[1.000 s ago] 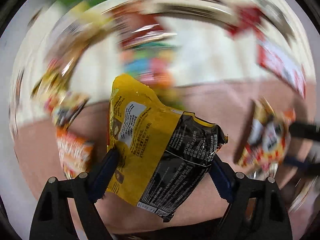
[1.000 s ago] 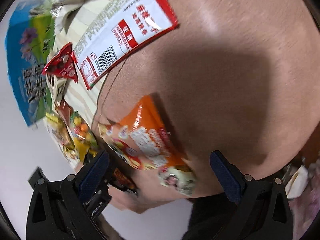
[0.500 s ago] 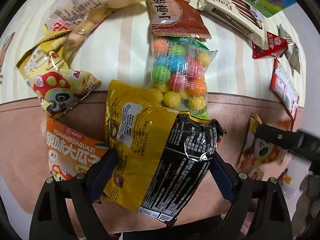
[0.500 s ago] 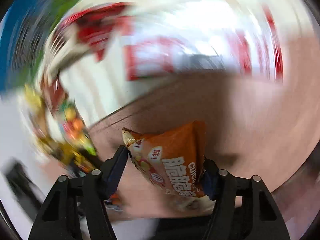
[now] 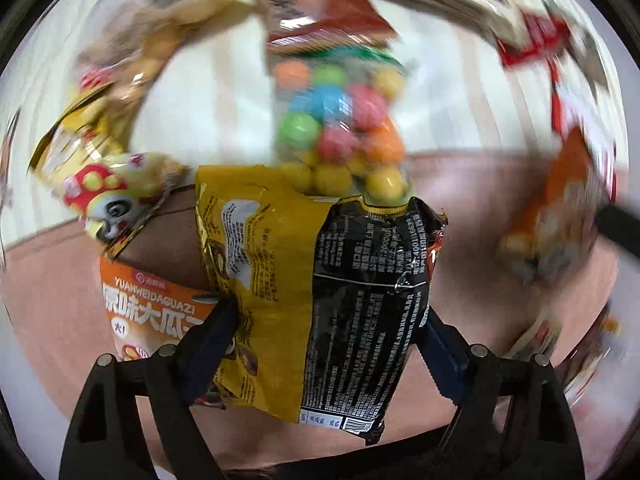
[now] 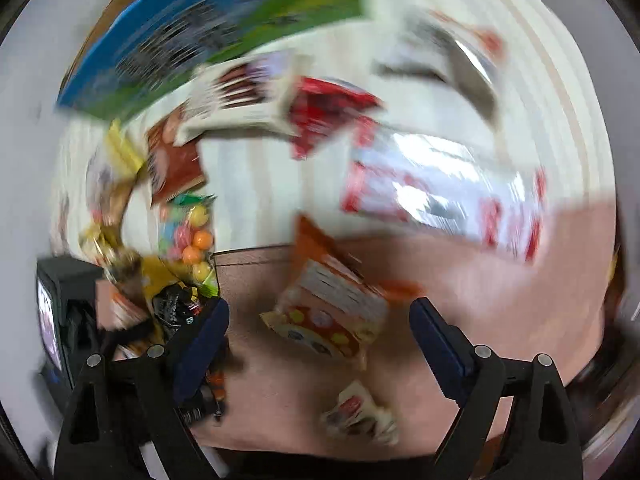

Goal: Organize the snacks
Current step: 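Grasp the yellow-black seed bag with left tool while right tool grasps orange CUICUIJIAO bag, then carry both bags into the cardboard box and open both tools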

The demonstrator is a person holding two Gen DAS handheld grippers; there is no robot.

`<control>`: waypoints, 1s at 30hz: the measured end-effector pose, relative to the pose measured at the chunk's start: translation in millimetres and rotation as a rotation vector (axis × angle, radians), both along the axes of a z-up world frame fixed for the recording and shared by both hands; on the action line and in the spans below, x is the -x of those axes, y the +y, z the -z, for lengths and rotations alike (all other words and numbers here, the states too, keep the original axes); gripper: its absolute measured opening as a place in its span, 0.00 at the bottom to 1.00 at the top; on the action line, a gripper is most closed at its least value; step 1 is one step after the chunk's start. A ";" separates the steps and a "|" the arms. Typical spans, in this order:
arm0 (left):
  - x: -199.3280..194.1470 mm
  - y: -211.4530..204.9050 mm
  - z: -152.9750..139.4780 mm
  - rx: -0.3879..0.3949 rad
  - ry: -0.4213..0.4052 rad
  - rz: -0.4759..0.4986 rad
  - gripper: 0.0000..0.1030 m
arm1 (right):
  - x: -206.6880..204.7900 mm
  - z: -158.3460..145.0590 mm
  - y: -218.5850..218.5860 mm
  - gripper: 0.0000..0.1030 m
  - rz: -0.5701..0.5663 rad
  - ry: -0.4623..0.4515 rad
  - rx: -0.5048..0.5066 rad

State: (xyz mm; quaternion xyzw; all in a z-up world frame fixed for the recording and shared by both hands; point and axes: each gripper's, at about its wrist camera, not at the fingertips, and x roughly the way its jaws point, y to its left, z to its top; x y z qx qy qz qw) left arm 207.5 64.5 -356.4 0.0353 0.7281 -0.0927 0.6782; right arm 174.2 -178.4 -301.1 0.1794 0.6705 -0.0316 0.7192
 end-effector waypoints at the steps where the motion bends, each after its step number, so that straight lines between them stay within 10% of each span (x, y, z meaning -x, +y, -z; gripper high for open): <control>1: -5.0 9.2 -1.5 0.018 -0.003 -0.062 0.82 | 4.4 1.1 -5.5 0.91 0.030 -0.004 -0.002; 8: -28.1 52.3 13.5 0.053 0.030 -0.198 0.84 | 14.9 44.4 -37.3 0.85 0.155 0.068 -0.148; 10: -33.5 53.2 18.5 0.044 0.035 -0.180 0.84 | 6.1 60.2 -28.4 0.59 0.104 0.110 -0.115; 15: -31.9 38.0 23.5 0.017 0.061 -0.111 0.87 | -4.5 54.8 -4.6 0.51 -0.166 0.145 -0.006; 20: -19.7 34.5 33.8 -0.013 0.087 -0.055 0.88 | -20.5 49.0 14.2 0.55 -0.323 0.157 0.089; 23: -12.4 26.1 47.9 -0.011 0.090 -0.067 0.88 | -20.1 37.1 5.3 0.81 -0.254 0.097 0.086; 30: 27.5 36.5 46.1 0.013 0.070 -0.144 0.88 | 23.4 30.7 -28.8 0.81 -0.025 0.049 -0.022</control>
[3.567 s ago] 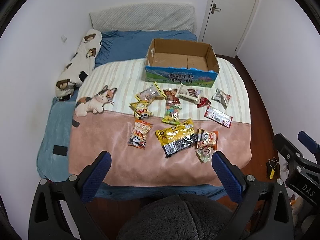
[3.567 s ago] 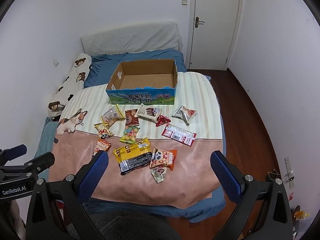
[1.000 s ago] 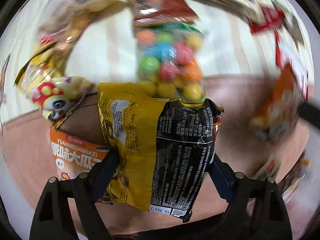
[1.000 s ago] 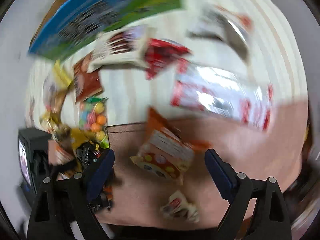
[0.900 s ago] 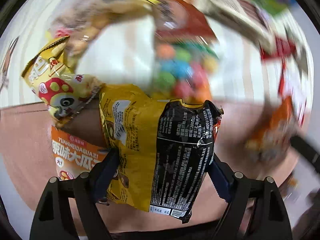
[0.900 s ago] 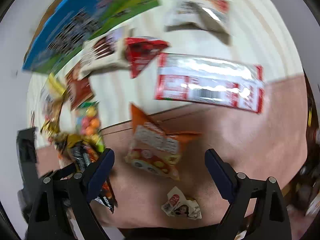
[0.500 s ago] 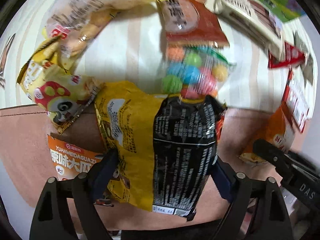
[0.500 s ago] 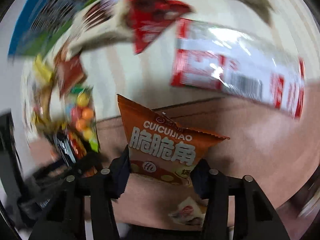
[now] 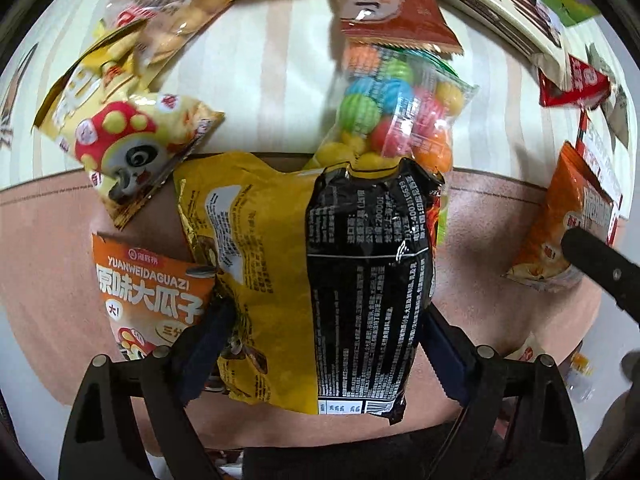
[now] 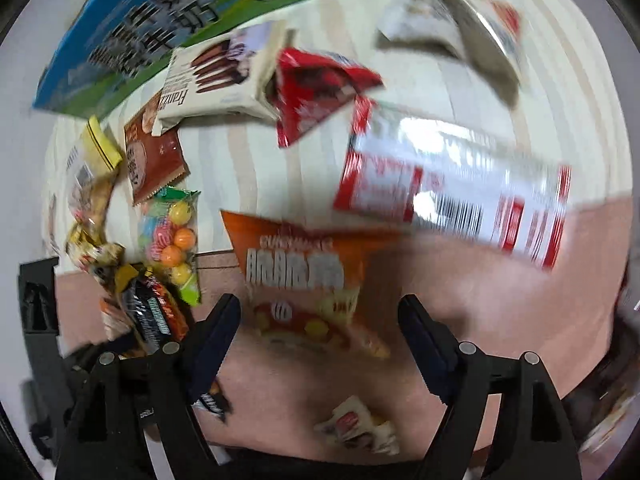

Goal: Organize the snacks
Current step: 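Carry both bags into the cardboard box and open both tools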

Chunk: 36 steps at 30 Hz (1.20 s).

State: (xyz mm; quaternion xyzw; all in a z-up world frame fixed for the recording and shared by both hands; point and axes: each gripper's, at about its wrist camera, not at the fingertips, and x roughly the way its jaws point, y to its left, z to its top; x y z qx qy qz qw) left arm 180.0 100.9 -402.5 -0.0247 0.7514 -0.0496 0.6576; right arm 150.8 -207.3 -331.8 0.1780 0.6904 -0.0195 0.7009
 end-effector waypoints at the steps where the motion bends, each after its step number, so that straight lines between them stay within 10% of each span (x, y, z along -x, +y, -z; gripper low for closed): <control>1: -1.0 5.9 3.9 0.001 -0.008 -0.013 0.88 | -9.5 7.8 9.1 0.81 0.012 0.004 0.010; 7: 29.5 12.2 -21.2 -0.045 -0.085 -0.038 0.83 | -7.7 30.2 21.8 0.53 -0.011 0.006 0.056; 14: 59.0 8.7 -35.4 -0.063 -0.143 -0.024 0.83 | 10.9 18.5 16.9 0.46 -0.047 -0.029 0.001; 27: 104.9 2.1 -129.6 0.054 -0.293 -0.006 0.83 | 6.7 -89.2 -22.6 0.46 -0.138 -0.154 -0.089; 36: 17.2 4.0 -245.4 0.069 -0.452 0.017 0.83 | -61.0 -178.8 -14.9 0.46 -0.184 -0.312 -0.107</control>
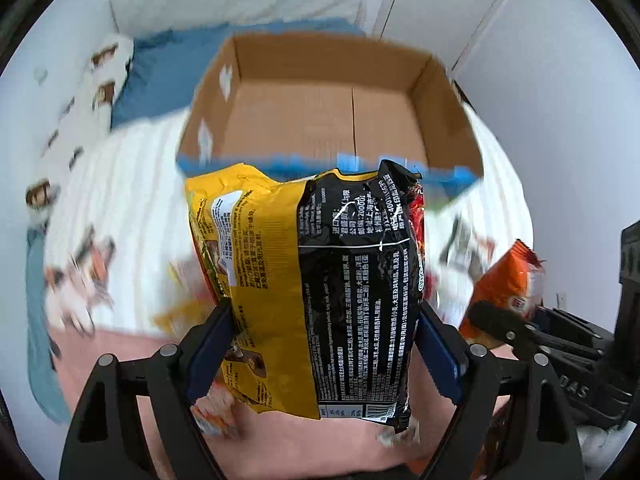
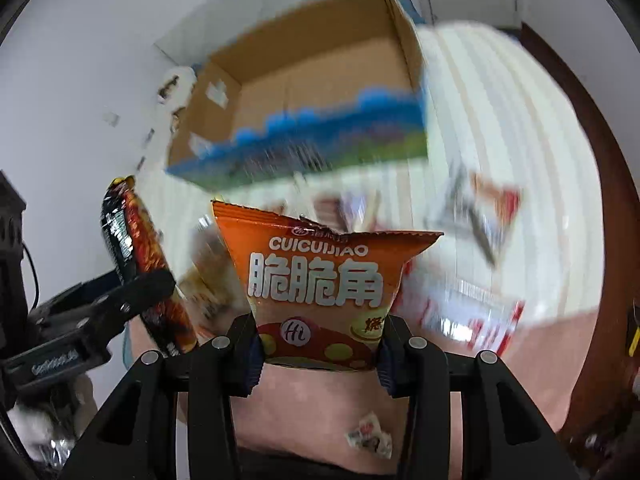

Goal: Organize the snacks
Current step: 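Carry both bags into the cardboard box and open both tools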

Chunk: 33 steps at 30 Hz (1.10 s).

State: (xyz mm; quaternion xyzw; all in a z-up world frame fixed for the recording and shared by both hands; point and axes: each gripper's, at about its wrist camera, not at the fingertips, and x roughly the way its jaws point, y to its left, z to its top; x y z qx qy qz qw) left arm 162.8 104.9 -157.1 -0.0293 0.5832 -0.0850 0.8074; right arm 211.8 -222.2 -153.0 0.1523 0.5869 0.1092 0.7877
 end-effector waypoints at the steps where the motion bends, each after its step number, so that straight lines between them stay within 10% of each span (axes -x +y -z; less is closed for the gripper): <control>1: -15.2 -4.7 -5.4 -0.005 -0.015 0.005 0.83 | -9.4 -8.7 0.4 0.46 -0.004 -0.017 0.003; 12: -155.3 -21.9 -24.9 -0.006 0.002 0.005 0.83 | -144.8 -25.8 27.4 0.46 -0.008 -0.046 -0.001; 22: -289.8 -23.7 61.5 0.027 0.218 0.058 0.83 | -260.5 66.3 54.3 0.46 -0.068 0.137 0.068; 31: -331.7 -37.7 120.9 -0.010 0.331 0.097 0.83 | -314.8 120.4 54.6 0.46 -0.075 0.188 0.159; 33: -332.3 -37.9 122.3 -0.009 0.313 0.087 0.84 | -323.3 126.0 54.3 0.60 -0.073 0.185 0.205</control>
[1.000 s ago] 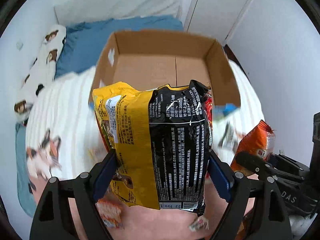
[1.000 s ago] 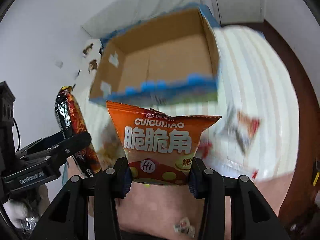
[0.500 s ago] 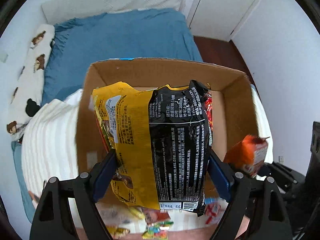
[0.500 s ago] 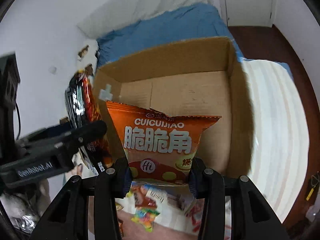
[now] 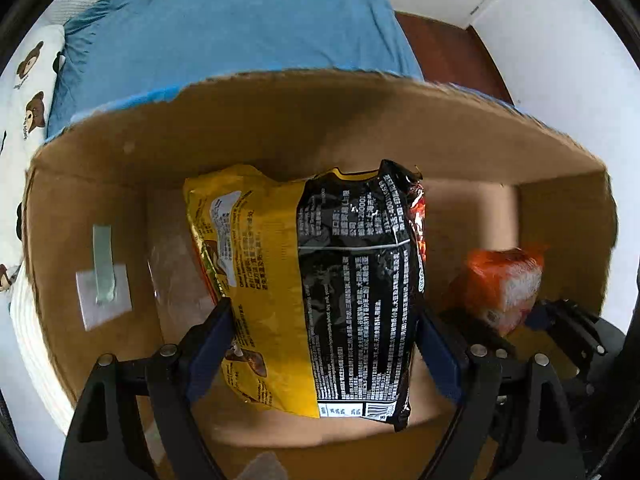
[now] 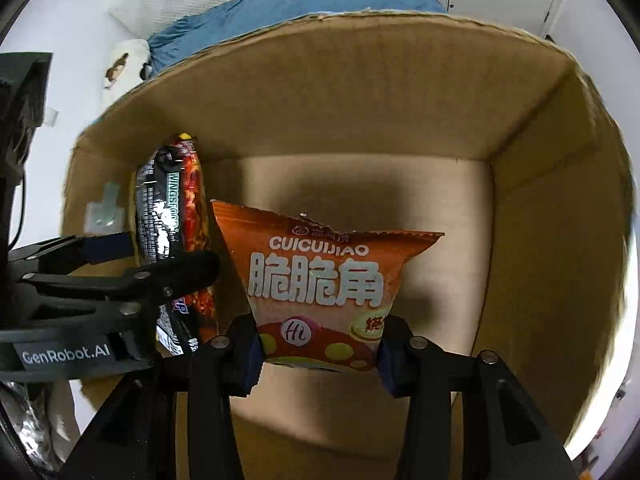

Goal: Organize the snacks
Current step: 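Carry both bags into the cardboard box and open both tools, then grasp the orange panda seed bag with left tool while right tool grasps Franzzi pack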

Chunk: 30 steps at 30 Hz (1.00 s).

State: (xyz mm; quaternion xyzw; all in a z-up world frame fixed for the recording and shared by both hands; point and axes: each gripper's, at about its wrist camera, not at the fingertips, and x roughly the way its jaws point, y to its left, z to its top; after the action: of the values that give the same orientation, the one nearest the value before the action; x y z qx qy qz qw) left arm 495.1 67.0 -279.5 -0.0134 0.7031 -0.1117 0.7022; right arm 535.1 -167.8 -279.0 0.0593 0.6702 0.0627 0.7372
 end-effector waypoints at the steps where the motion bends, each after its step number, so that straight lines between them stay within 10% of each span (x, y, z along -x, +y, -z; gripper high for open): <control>1: 3.9 -1.0 -2.4 0.010 -0.016 -0.006 0.85 | -0.3 0.1 0.5 0.69 -0.002 -0.006 0.013; 3: 8.3 -1.7 -6.9 0.016 -0.035 -0.016 0.94 | -3.1 2.4 -0.7 0.87 -0.005 -0.012 0.004; 30: 143.3 33.5 -137.4 0.018 -0.397 -0.103 0.97 | 114.7 -122.1 18.9 0.92 0.083 -0.272 0.026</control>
State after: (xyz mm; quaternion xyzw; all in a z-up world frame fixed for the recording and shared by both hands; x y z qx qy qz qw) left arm 351.8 100.5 -142.1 -0.0330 0.5482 -0.0823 0.8316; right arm 420.4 -148.9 -156.9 0.0683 0.5619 0.0308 0.8238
